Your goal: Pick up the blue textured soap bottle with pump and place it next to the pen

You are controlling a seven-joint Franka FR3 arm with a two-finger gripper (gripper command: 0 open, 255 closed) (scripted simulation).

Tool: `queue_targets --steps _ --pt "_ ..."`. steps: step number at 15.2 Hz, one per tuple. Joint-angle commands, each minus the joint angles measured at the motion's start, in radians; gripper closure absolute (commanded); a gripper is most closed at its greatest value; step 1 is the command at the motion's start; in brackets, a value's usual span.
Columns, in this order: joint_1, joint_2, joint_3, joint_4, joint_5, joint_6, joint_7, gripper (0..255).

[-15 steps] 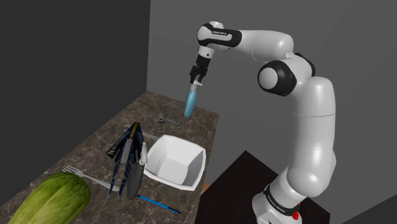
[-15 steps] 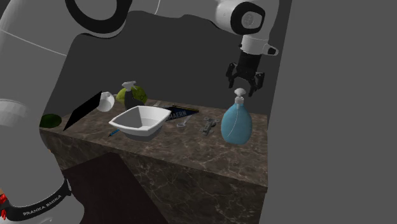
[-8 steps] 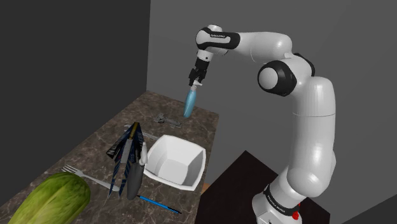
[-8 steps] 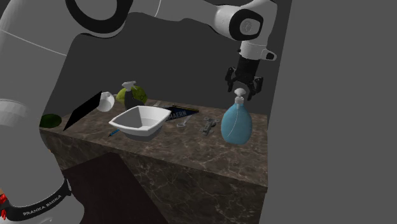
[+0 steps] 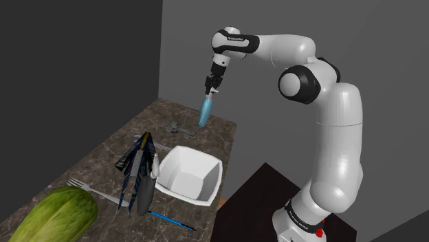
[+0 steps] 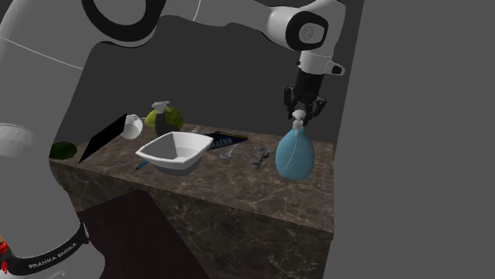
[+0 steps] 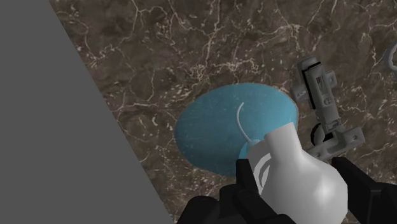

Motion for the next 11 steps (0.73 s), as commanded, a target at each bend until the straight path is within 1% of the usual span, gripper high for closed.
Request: queue_targets --steps 1,5,11 --pt "0.000 0.000 0.000 0.000 0.000 0.000 0.000 255" --pt "0.000 0.000 0.000 0.000 0.000 0.000 0.000 255" --pt "-0.007 -0.002 -0.001 0.077 -0.004 -0.077 0.016 255"
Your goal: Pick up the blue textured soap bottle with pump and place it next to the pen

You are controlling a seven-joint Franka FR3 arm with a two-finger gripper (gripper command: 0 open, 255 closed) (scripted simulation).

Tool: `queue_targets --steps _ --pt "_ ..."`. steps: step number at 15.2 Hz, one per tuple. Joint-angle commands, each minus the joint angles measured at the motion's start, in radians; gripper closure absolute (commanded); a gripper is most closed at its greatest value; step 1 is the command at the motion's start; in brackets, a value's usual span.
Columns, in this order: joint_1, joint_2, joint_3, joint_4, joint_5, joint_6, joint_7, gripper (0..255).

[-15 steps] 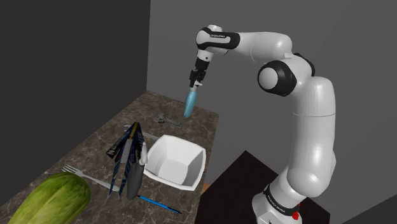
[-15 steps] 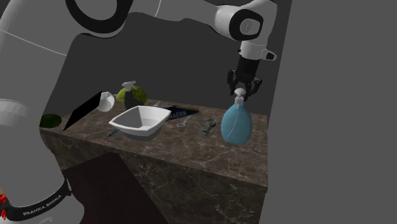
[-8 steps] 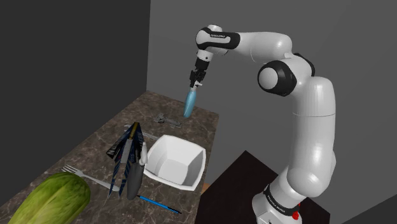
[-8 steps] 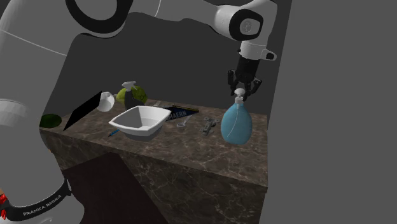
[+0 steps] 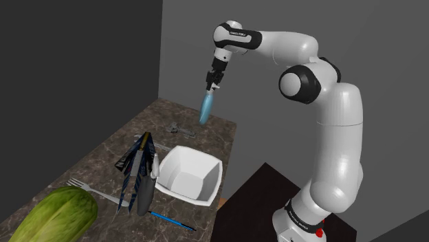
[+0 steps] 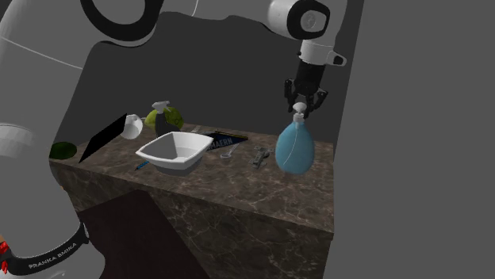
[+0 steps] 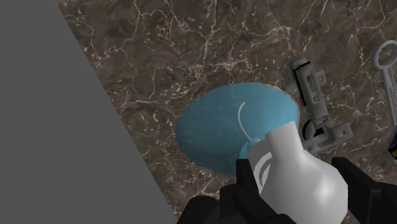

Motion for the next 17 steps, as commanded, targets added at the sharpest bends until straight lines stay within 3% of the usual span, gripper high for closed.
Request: queue_targets --steps 1,10,17 --pt "-0.003 0.002 0.000 0.030 -0.001 -0.027 0.005 255" --pt "-0.019 0.023 0.001 0.173 0.001 -0.146 0.028 255" --pt "0.120 -0.208 0.021 -0.181 -0.041 0.003 0.132 255"
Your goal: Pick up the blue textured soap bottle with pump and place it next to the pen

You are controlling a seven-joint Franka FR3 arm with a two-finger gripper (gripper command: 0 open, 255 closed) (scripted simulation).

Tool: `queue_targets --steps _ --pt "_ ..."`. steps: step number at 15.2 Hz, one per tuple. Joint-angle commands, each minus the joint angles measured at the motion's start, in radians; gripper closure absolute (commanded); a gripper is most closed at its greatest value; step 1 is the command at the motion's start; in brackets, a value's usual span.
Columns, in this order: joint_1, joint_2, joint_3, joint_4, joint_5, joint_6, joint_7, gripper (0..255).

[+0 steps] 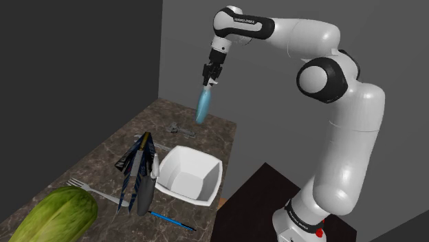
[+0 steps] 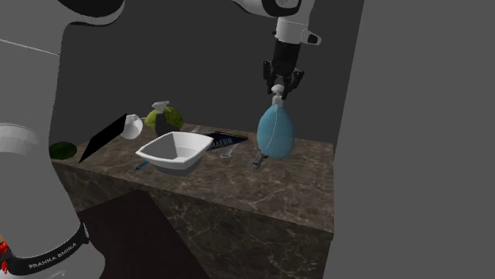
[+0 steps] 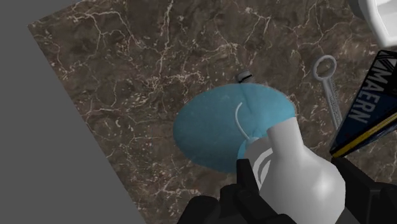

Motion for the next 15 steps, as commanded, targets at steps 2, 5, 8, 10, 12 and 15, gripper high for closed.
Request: queue_targets --steps 2,5,8,10,12,15 --pt "0.053 -0.077 0.017 -0.115 -0.015 0.053 0.057 255" --pt "0.099 -0.142 0.038 -0.206 -0.028 0.093 0.115 255" --pt "0.142 -0.197 0.062 -0.282 -0.038 0.127 0.176 255" --pt "0.169 -0.229 0.080 -0.325 -0.044 0.148 0.218 255" --pt "0.195 -0.256 0.099 -0.362 -0.048 0.167 0.261 255" --pt "0.233 -0.291 0.129 -0.408 -0.054 0.192 0.327 255"
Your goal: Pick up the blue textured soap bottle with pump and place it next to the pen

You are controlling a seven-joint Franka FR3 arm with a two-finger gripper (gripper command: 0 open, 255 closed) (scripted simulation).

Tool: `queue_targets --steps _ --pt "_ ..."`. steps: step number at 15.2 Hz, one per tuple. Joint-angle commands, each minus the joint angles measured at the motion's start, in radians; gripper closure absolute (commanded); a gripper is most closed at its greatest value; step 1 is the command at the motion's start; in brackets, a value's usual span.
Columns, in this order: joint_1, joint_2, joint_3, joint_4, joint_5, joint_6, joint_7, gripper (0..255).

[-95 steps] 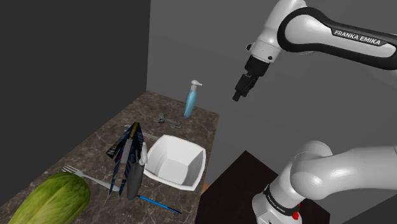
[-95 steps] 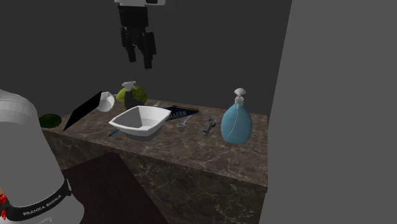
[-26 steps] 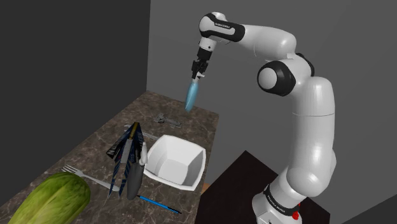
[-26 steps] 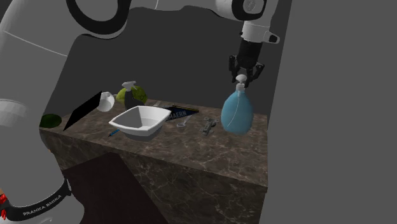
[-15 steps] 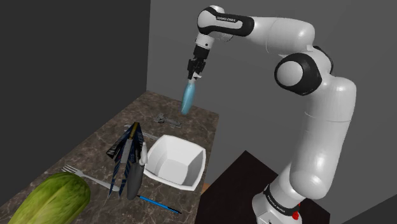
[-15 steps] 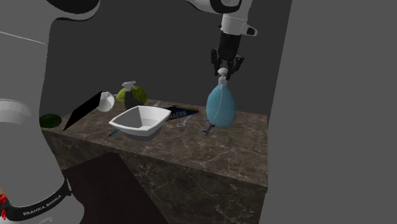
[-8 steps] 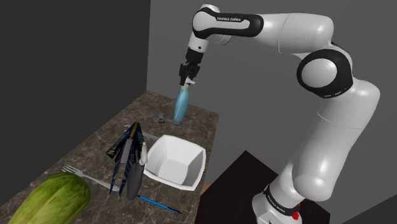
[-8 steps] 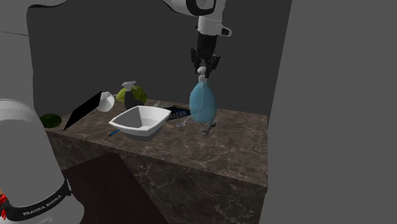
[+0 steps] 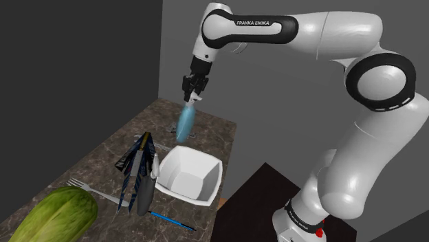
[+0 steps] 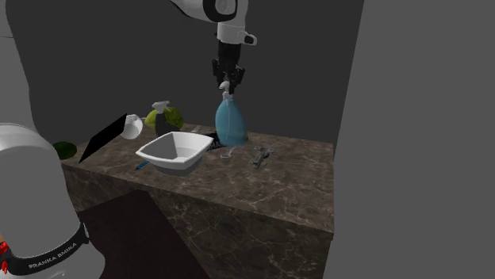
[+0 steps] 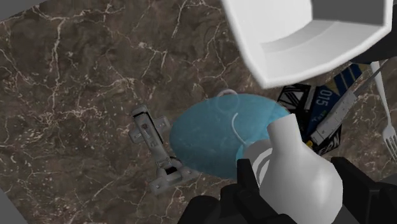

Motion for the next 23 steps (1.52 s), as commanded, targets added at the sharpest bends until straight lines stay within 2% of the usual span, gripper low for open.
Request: queue_targets --steps 1,12,23 --pt "0.024 -0.012 0.021 -0.015 -0.002 0.014 0.045 255" --pt "0.157 -0.053 0.145 -0.076 -0.015 0.082 0.297 255" --pt "0.292 0.022 0.264 0.007 -0.055 0.118 0.561 255"
